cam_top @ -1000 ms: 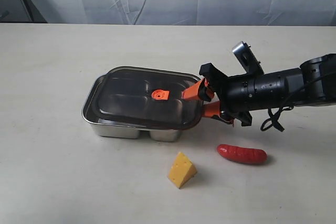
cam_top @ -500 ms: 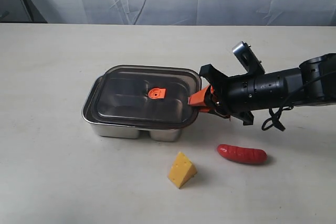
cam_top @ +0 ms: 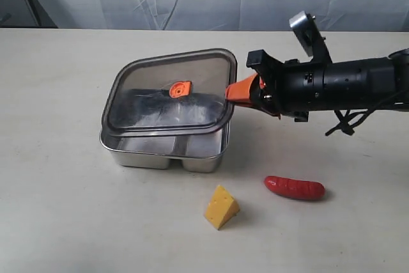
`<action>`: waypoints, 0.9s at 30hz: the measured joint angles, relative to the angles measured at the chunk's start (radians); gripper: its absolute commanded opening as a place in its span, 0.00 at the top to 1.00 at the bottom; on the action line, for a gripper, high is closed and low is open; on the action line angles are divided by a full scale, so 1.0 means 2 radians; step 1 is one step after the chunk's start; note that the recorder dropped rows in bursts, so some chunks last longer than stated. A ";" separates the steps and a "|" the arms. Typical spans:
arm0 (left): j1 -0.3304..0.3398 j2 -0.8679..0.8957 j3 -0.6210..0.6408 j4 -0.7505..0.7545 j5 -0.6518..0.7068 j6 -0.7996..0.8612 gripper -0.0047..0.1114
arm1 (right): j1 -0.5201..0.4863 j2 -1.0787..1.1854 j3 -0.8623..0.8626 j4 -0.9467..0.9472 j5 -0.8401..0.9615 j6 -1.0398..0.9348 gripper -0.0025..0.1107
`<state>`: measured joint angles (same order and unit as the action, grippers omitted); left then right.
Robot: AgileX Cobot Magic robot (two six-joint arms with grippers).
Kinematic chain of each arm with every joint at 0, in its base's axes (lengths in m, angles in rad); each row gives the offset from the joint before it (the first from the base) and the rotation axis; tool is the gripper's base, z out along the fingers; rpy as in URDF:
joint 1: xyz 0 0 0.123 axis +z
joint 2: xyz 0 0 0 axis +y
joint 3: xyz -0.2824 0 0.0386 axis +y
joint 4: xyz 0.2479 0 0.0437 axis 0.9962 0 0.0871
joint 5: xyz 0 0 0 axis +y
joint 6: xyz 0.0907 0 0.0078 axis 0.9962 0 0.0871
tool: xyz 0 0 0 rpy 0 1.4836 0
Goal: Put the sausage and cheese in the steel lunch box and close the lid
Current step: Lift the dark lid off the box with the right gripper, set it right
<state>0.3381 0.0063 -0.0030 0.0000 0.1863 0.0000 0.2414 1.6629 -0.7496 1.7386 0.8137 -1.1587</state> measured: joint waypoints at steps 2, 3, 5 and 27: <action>0.000 0.000 0.000 0.000 0.000 0.000 0.96 | 0.000 -0.026 0.000 -0.001 0.000 -0.003 0.99; 0.000 0.000 0.000 0.000 0.000 0.000 0.96 | 0.000 -0.035 0.000 -0.001 0.001 -0.003 0.99; 0.000 0.000 0.000 0.000 0.000 0.000 0.96 | 0.000 -0.061 0.000 -0.001 -0.003 -0.022 0.99; 0.000 0.000 0.000 0.000 0.000 0.000 0.96 | 0.000 -0.233 0.000 -0.684 -0.338 -0.020 0.99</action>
<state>0.3381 0.0063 -0.0030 0.0000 0.1863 0.0000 0.2414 1.1960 -0.7496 0.3707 0.1372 -1.1995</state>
